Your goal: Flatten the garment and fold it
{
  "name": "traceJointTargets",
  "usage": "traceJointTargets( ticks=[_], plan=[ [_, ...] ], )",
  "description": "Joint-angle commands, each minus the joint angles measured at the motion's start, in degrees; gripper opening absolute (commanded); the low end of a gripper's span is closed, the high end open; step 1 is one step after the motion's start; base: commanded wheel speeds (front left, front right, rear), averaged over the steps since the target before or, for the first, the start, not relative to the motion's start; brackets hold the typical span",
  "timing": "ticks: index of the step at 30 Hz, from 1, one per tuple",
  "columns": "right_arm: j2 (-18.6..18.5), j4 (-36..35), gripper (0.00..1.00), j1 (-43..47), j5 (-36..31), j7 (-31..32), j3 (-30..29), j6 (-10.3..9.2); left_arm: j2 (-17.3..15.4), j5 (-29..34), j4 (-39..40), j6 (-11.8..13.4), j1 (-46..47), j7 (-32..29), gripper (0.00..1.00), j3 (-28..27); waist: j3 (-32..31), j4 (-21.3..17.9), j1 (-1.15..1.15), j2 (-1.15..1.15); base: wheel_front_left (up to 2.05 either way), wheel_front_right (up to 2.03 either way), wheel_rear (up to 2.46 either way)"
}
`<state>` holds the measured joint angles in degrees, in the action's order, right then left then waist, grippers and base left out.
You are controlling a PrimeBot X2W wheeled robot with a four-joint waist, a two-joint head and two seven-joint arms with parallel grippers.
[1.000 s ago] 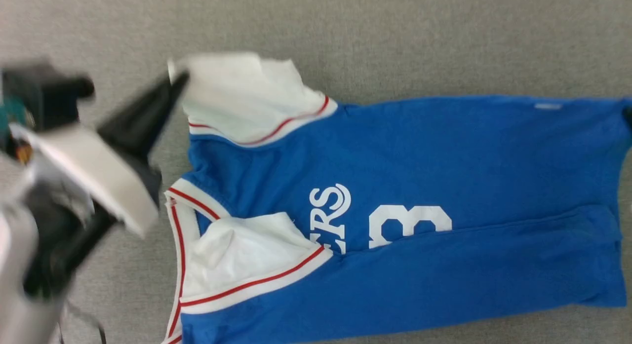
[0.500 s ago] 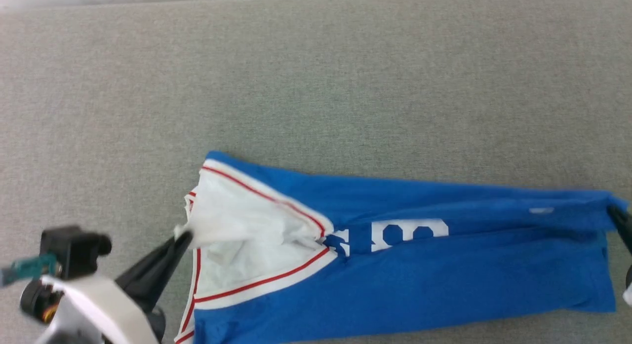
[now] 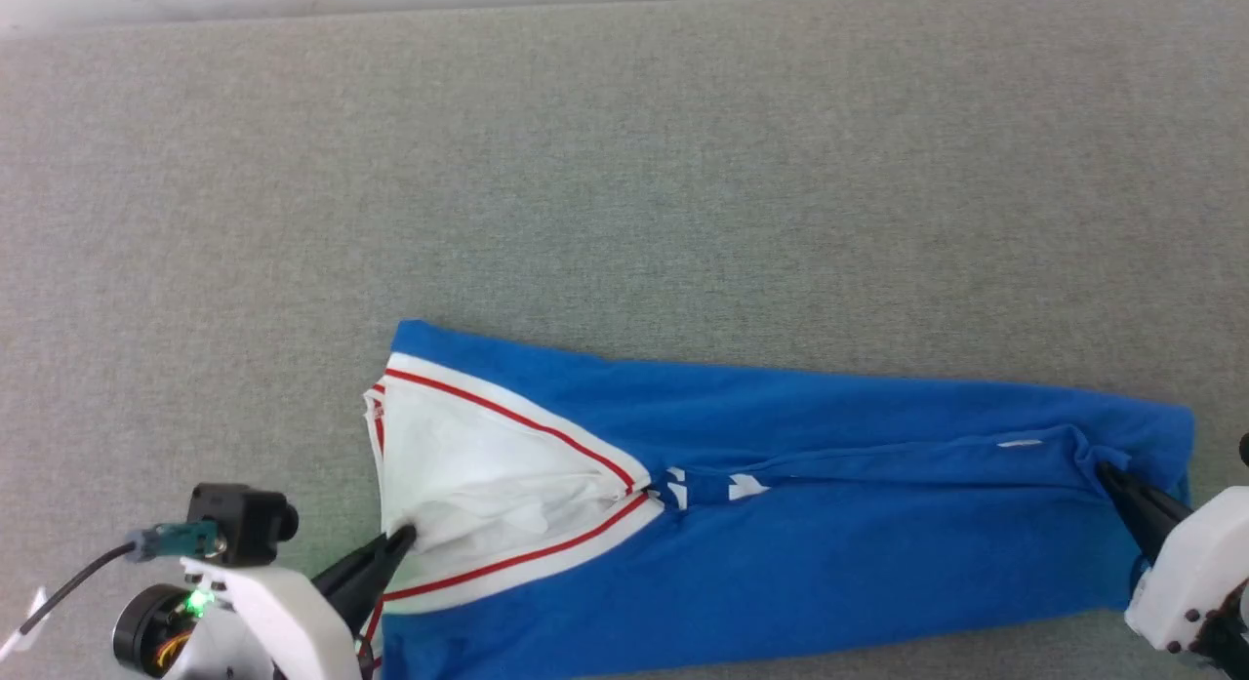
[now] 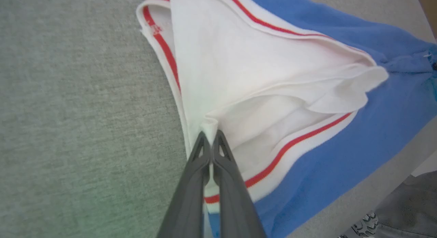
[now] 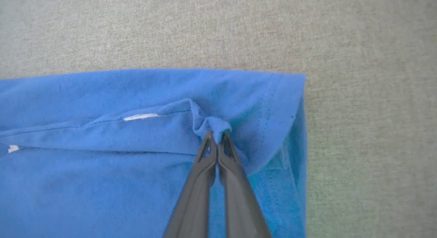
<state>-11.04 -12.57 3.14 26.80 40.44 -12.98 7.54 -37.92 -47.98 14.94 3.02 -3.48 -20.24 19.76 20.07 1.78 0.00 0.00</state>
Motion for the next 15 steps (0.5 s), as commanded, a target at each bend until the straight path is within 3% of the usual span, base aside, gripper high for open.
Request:
traceJointTargets(
  ticks=[1, 2, 3, 4, 10, 15],
  plan=[
    [0.3, 0.6, 1.00, -0.5, -0.5, -1.2, 0.1, -0.05, 0.8, 1.2, -1.1, 0.2, 1.6, 0.1, 0.00, 0.2, -0.3, -0.4, 0.00, 0.00, 0.00, 0.00, 0.00],
    [0.7, 1.1, 1.00, -0.7, -0.8, -1.8, 0.0, -0.05, 1.4, 1.5, -1.5, 0.6, 2.0, 0.6, 0.34, 0.2, -0.4, -0.5, 0.00, 0.00, 0.00, 0.00, 0.00],
    [1.1, 1.3, 1.00, -0.9, -0.8, -2.2, -0.3, -0.05, 2.1, 1.4, -1.5, 1.0, 2.3, 1.2, 0.75, 0.0, -0.6, -0.6, 0.00, 0.00, 0.00, 0.00, 0.00],
    [1.4, 1.3, 1.00, -0.9, -0.6, -2.4, -0.6, -0.05, 2.9, 0.9, -1.3, 1.4, 2.4, 1.7, 1.00, -0.3, -0.9, -0.6, 0.00, 0.00, 0.00, 0.00, 0.00],
    [2.9, -2.7, 1.00, 1.5, 2.9, -2.4, -4.4, -0.05, 6.5, -1.4, 3.4, 4.8, 0.1, 7.6, 1.00, -5.1, -3.9, -0.6, 0.00, 0.00, 0.00, 0.00, 0.00],
    [5.0, -5.9, 1.00, 4.4, 2.5, -3.8, -9.2, -0.05, 9.0, 4.8, 8.5, 10.7, -3.3, 19.0, 1.00, -10.9, -6.7, 0.0, 0.00, 0.00, 0.00, 0.00, 0.00]
  ],
)
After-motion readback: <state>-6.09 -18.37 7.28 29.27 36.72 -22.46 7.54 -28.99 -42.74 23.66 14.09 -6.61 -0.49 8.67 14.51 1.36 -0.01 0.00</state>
